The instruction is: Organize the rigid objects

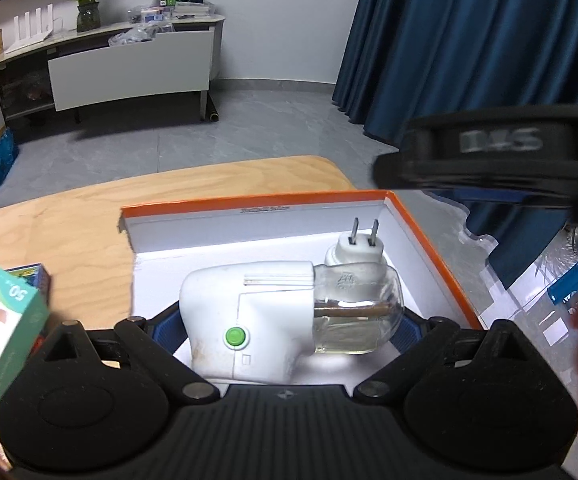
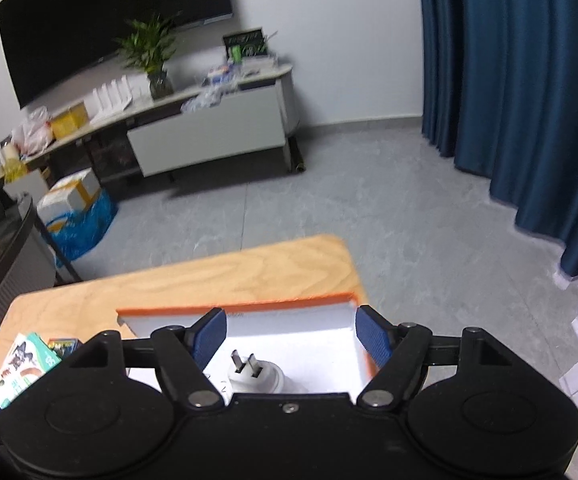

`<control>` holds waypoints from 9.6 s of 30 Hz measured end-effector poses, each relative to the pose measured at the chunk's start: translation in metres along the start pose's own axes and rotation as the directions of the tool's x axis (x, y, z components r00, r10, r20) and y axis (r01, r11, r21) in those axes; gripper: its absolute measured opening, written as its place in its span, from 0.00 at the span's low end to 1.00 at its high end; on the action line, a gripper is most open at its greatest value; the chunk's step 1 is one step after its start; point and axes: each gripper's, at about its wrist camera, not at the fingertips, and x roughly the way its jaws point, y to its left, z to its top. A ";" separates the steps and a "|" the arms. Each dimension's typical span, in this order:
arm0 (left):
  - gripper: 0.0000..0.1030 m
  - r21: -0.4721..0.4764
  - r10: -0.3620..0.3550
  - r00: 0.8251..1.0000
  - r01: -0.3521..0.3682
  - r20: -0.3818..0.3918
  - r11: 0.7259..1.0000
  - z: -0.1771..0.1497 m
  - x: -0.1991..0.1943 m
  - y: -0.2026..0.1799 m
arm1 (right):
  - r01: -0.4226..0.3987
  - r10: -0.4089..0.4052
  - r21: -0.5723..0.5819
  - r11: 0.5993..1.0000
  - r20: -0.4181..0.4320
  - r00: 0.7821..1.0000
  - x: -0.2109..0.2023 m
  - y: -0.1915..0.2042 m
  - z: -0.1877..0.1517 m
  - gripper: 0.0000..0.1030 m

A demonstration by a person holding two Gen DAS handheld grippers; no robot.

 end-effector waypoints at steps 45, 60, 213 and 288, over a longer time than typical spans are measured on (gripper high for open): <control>1.00 -0.200 0.245 0.969 -0.232 0.038 0.952 -0.086 -0.167 0.151 | -0.217 0.205 -0.116 0.969 -0.108 0.973 -0.080 0.113 -0.098 0.86; 1.00 -0.236 0.297 0.955 -0.292 -0.014 0.927 -0.119 -0.179 0.225 | -0.400 0.335 -0.243 0.884 -0.268 0.903 -0.043 0.247 -0.183 0.86; 0.61 -0.007 0.028 0.999 -0.028 0.040 1.000 -0.057 -0.087 -0.001 | 0.050 -0.049 -0.005 0.999 0.096 0.994 -0.122 0.000 -0.113 0.68; 0.61 -0.064 0.107 0.991 -0.103 0.074 0.993 -0.051 -0.111 -0.032 | -0.036 0.041 -0.040 0.999 0.159 0.986 -0.149 -0.009 -0.099 0.68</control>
